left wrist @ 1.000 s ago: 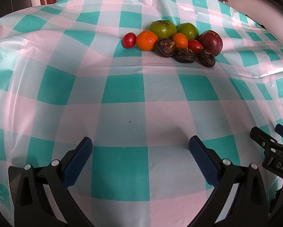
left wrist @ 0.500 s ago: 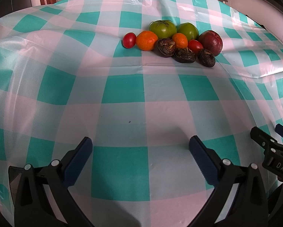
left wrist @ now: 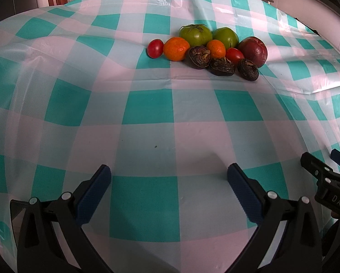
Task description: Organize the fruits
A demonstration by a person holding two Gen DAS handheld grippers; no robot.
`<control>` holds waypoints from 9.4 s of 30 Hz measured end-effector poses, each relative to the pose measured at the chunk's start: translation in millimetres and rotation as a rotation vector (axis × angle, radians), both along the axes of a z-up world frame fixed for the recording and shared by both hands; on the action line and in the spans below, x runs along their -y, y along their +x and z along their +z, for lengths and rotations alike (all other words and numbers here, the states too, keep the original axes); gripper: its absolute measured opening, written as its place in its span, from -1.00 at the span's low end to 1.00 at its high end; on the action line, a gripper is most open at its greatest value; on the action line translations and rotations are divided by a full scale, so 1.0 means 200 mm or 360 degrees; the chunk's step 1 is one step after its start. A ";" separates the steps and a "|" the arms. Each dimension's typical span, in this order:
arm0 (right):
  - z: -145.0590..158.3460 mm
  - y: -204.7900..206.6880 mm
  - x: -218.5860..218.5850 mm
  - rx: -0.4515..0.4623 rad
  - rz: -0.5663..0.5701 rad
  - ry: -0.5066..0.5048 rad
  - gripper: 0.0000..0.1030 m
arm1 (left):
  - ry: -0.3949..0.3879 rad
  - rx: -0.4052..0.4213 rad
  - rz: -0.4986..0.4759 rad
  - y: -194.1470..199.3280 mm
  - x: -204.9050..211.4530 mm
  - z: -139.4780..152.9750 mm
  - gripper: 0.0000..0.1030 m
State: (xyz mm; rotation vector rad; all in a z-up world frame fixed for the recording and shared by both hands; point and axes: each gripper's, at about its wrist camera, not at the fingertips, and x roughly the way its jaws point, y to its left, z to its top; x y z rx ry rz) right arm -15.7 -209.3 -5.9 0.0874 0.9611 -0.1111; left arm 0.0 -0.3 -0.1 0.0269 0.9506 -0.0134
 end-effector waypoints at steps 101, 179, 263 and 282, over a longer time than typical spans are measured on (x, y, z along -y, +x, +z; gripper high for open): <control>0.26 -0.90 0.23 0.0353 0.0179 0.0315 -0.22 | -0.0271 0.0212 -0.0607 -0.55 0.38 0.17 -0.17; 0.06 0.48 0.06 0.0153 0.0168 -0.0084 0.70 | -0.0435 0.0340 0.0410 0.12 -0.31 0.23 0.97; 0.25 -0.45 0.41 0.0442 0.0029 0.0520 0.22 | -0.0574 0.0469 -0.0313 -0.32 0.19 0.32 -0.22; -0.39 -1.84 1.33 -0.0236 -0.0606 0.0063 0.22 | -0.0189 -0.0206 -0.2172 -1.52 1.62 -0.07 -0.22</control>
